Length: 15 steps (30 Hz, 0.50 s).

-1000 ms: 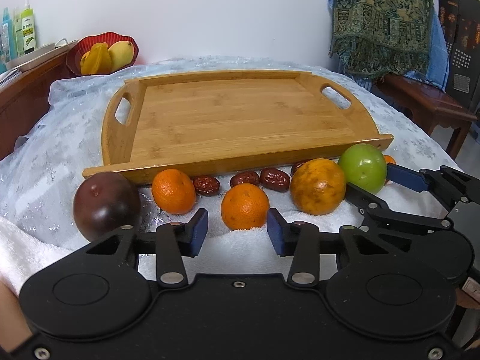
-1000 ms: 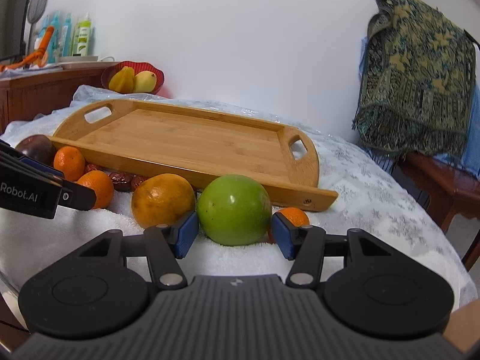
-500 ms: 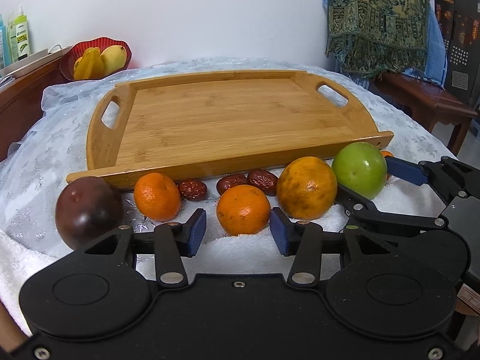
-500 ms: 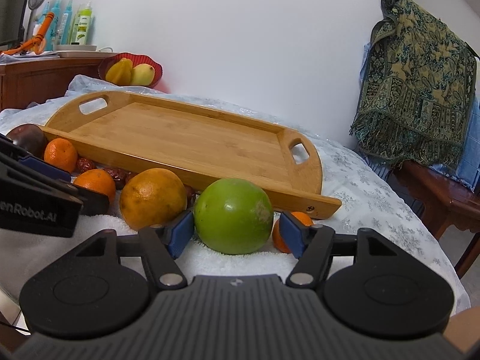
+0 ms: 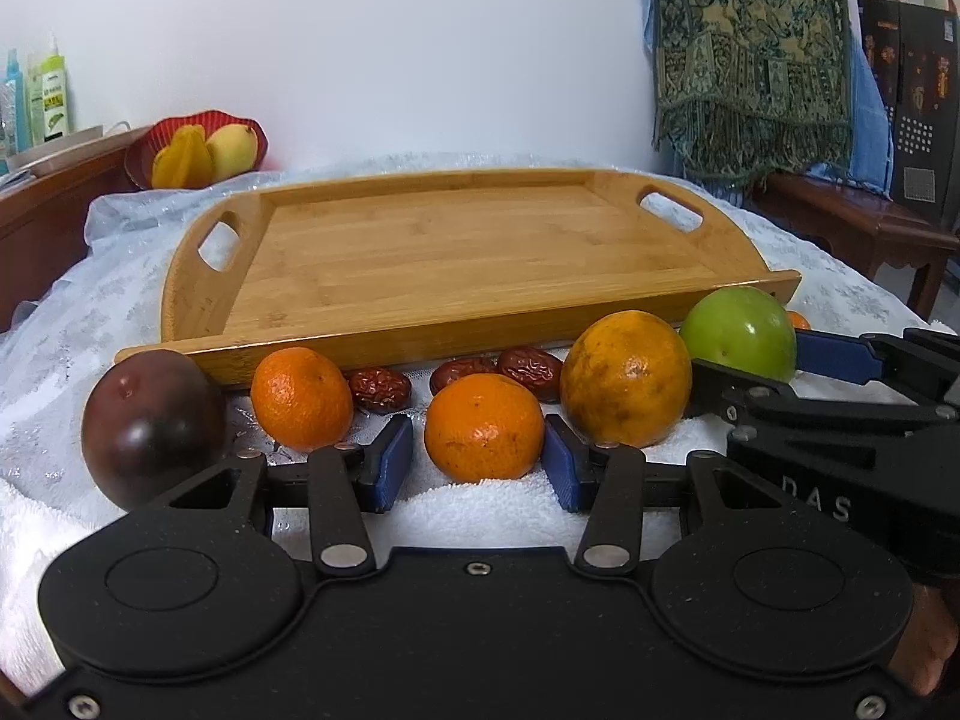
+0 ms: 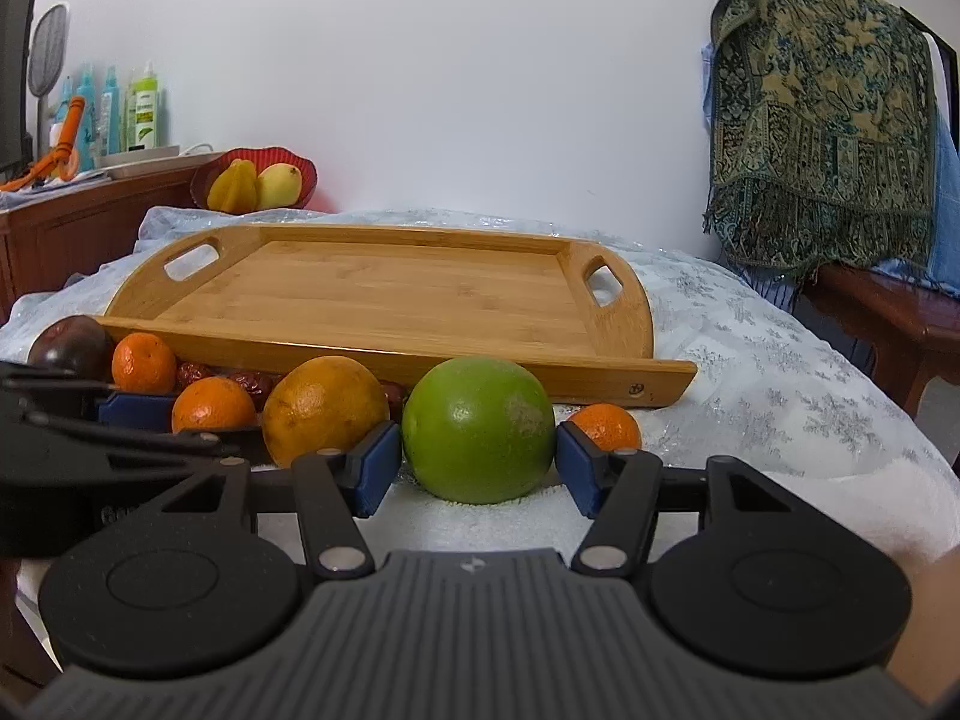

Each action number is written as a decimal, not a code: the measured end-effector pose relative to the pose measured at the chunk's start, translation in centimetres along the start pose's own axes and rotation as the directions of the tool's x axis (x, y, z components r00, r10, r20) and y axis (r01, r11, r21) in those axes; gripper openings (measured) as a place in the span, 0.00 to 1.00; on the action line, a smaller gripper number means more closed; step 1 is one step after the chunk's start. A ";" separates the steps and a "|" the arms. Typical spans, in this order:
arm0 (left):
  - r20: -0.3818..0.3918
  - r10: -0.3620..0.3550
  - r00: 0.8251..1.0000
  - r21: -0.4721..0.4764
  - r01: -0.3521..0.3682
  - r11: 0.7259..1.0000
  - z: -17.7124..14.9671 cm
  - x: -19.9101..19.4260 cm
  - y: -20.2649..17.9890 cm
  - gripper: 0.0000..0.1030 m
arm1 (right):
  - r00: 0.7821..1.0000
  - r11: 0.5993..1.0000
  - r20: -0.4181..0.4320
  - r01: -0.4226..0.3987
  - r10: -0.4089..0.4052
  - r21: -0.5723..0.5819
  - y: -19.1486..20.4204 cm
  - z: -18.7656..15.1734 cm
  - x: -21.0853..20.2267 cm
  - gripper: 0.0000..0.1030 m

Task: Organize fruits
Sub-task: 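Close the left gripper on a mandarin while the right gripper closes on the green fruit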

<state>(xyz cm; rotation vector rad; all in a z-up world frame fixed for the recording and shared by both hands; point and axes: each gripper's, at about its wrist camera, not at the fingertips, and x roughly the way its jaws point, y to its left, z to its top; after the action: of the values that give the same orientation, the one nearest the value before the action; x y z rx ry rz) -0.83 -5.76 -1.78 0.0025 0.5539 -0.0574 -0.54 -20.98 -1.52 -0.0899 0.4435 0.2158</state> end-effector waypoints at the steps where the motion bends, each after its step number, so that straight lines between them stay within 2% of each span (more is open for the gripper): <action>1: 0.004 -0.005 1.000 -0.009 0.005 1.000 -0.1 -0.1 0.2 0.44 | 1.000 1.000 0.001 0.003 -0.003 0.007 0.0 0.0 0.1 0.65; 7: 0.021 -0.038 0.999 -0.056 0.039 0.998 -0.2 -0.3 1.3 0.45 | 0.999 0.998 -0.001 0.037 -0.037 0.043 0.7 -0.2 1.0 0.69; 10: 0.030 -0.052 0.998 -0.074 0.054 0.996 -0.3 -0.4 1.8 0.47 | 0.997 0.996 -0.047 0.060 -0.057 0.065 0.9 -0.5 2.1 0.70; 15: 0.033 -0.067 0.997 -0.098 0.070 0.993 -0.3 -0.3 2.3 0.47 | 0.997 0.991 -0.039 0.065 -0.060 0.114 0.6 -0.5 2.3 0.72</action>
<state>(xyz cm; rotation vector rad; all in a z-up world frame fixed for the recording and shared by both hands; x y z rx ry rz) -1.16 -3.45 -1.92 -0.1143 0.5266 -0.0968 1.17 -20.00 -2.97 0.0056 0.4870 0.1268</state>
